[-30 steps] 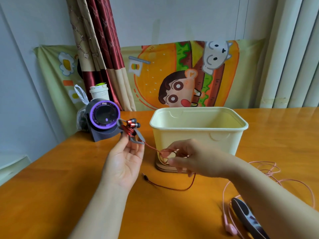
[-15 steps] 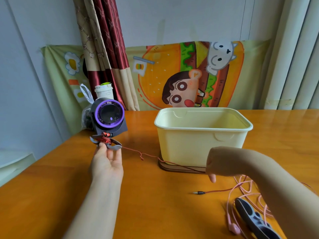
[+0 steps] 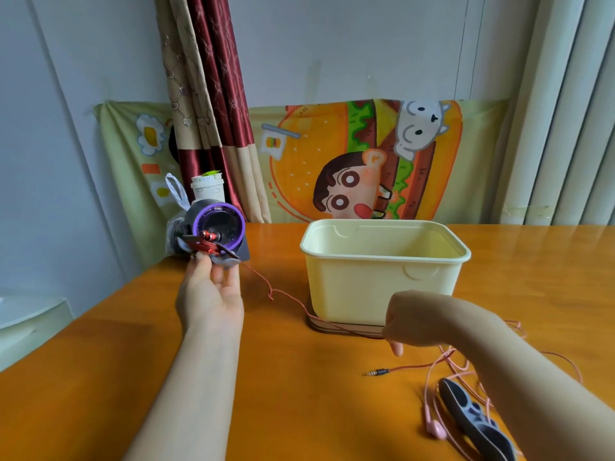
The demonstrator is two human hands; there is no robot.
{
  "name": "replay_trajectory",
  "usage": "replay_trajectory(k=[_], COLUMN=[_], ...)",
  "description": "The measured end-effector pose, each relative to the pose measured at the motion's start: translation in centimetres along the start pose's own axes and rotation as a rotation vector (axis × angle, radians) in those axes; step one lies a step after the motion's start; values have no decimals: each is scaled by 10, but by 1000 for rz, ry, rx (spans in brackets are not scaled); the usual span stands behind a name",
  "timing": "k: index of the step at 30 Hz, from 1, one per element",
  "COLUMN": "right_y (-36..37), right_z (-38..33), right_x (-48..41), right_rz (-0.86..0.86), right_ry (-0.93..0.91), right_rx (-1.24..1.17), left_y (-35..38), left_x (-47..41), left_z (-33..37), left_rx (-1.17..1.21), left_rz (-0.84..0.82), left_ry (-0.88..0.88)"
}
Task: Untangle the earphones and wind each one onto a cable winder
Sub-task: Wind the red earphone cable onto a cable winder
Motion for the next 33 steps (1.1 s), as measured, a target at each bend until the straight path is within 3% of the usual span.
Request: replay_trajectory(k=[3, 6, 11, 15, 18, 23, 27, 29, 31, 33], right_y=[-12, -24, -32, -50, -67, -116, -128, -139, -159, -166], right_z=[-9, -10, 1, 8, 14, 7, -15, -41, -79, -121], right_x=[6, 17, 47, 68, 81, 100, 100, 106, 121, 136], right_rz=[63, 100, 208, 325, 383, 502, 467, 550, 723, 696], right_ry=[-9, 18, -22, -50, -28, 112, 112, 1, -258, -536], right_rx=[6, -158, -957, -1210, -1085, -330, 35, 64, -254, -896], left_y=[43, 83, 135, 159, 169, 181, 195, 204, 212, 218], left_x=[41, 69, 120, 153, 173, 194, 203, 206, 216, 224], left_z=[17, 39, 79, 103, 118, 117, 106, 99, 89, 81], left_rx=[106, 109, 131, 149, 158, 122, 44, -24, -89, -132], left_rz=[-74, -167, -283, -352, -380, -413, -454, -475, -490, -499], left_ry=[5, 1, 50, 81, 104, 111, 99, 102, 114, 132])
Point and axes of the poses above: each hand's wrist, its own x-axis away from the middle knuckle, its own y-axis out of the palm, z = x × y, the point moved 10 cm from there along -x, towards the middle knuckle, and after that the axes turned 14 degrees about -y, right-handed, at the moved point
